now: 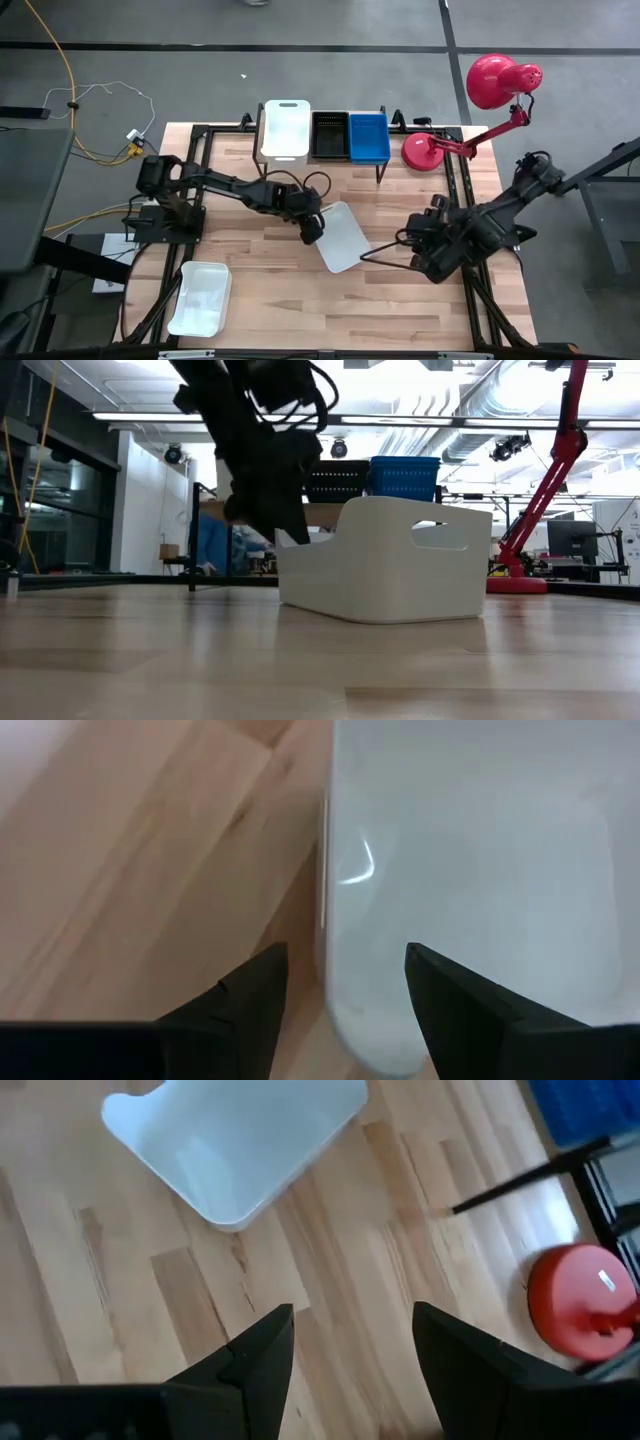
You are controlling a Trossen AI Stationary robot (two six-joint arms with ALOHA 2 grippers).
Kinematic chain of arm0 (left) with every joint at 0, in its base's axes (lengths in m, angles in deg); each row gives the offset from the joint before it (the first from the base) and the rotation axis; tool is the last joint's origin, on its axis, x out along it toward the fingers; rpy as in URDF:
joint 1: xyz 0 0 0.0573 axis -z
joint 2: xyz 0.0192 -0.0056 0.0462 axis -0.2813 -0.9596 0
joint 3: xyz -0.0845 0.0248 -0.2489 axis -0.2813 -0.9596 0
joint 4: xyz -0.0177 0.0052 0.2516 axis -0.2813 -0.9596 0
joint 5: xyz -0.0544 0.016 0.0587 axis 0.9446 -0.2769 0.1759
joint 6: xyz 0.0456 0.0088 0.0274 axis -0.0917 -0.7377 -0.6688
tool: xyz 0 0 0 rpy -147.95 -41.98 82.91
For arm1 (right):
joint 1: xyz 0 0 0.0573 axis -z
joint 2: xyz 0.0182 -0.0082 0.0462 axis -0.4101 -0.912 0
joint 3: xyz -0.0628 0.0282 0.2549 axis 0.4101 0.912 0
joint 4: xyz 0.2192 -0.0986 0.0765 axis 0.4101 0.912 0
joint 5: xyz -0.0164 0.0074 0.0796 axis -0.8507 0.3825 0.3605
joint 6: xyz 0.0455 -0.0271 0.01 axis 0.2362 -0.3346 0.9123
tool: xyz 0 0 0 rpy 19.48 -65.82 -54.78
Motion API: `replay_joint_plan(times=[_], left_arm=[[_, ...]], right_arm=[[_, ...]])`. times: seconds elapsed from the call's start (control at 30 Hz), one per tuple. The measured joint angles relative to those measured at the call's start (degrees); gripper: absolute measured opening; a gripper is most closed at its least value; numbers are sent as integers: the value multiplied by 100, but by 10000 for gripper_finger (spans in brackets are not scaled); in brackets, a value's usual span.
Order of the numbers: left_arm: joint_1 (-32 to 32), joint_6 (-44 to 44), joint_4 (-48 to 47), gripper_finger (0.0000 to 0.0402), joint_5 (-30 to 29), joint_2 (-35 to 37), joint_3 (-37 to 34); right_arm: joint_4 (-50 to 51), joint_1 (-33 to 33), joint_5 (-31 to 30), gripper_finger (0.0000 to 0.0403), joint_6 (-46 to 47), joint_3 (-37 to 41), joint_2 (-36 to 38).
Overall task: Stack baskets on shelf by color
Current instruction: Stack the right white bin on top of the other white bin on the shelf
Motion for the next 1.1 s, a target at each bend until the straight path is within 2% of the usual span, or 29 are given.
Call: replay_joint_plan(times=[0.1, 0.17, 0.4, 0.53, 0.67, 0.83, 0.97, 1.1], left_arm=[[1, 3, 5, 190, 196, -183, 2], [10, 16, -10, 190, 279, -268, 2], [81, -15, 31, 190, 280, -325, 4], [81, -132, 8, 185, 273, -324, 4], [81, -132, -53, 142, 218, -324, 4], [79, -294, -59, 26, 422, -321, 4], [80, -439, -82, 16, 706, -176, 0], [76, -653, -288, 3, 1201, 428, -2]], right_arm=[[114, -122, -36, 193, 424, 119, 143], [-55, -191, 37, 193, 785, 468, 371], [-1894, -337, 518, 192, 1637, 2206, 1405], [-2595, -322, 496, 192, 1775, 2836, 1773], [-2738, -322, 426, 192, 1877, 3125, 1925], [-2726, -322, 358, 192, 1885, 3198, 1920], [-2720, -322, 242, 192, 1879, 3198, 1917], [-2695, -322, 218, 192, 1868, 3198, 1917]])
